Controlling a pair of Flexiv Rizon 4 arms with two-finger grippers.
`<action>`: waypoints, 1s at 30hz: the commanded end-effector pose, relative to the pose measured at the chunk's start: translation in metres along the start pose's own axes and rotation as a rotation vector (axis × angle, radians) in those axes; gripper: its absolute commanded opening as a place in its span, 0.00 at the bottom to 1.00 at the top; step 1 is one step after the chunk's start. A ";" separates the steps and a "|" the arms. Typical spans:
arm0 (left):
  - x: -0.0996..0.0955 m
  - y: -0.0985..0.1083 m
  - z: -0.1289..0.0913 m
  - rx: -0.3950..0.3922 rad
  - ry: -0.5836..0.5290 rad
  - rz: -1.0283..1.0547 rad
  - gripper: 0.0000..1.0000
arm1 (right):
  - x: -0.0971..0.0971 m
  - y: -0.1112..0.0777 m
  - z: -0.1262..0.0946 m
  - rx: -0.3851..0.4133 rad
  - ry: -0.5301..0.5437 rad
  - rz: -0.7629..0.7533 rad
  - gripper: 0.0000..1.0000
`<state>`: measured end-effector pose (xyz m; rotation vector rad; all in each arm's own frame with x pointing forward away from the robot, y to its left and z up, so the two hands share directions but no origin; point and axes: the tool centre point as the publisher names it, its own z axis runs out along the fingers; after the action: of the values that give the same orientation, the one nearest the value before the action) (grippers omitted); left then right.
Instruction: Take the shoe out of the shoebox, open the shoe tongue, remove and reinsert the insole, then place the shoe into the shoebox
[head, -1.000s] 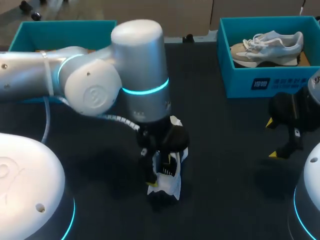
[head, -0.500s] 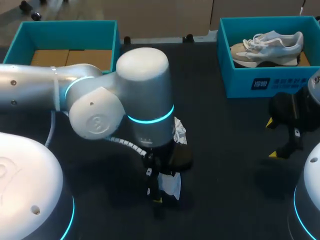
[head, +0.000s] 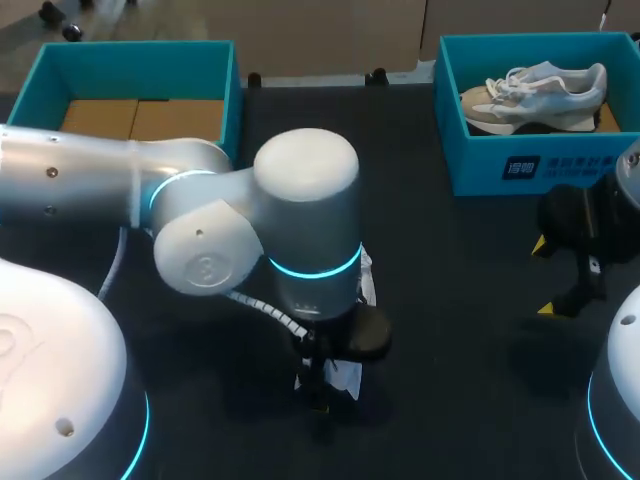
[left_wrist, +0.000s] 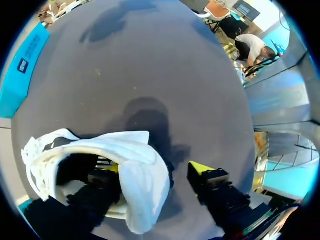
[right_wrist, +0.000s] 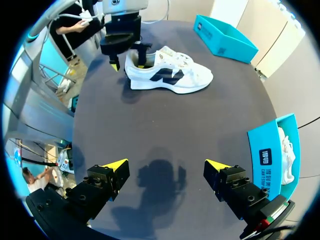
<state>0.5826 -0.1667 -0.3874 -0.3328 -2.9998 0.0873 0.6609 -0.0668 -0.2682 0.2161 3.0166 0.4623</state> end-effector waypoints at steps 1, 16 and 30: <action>-0.002 -0.006 0.007 -0.016 -0.001 -0.007 0.00 | 0.002 0.000 0.000 0.001 -0.003 0.000 1.00; -0.003 0.005 -0.012 0.006 -0.002 -0.029 0.00 | 0.002 0.000 0.000 0.001 -0.003 0.000 1.00; -0.034 0.050 -0.085 0.051 -0.019 -0.098 0.00 | 0.002 0.000 0.000 0.001 -0.003 0.000 1.00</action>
<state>0.6258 -0.1492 -0.3428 -0.1965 -3.0217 0.1146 0.6609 -0.0668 -0.2682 0.2161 3.0166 0.4624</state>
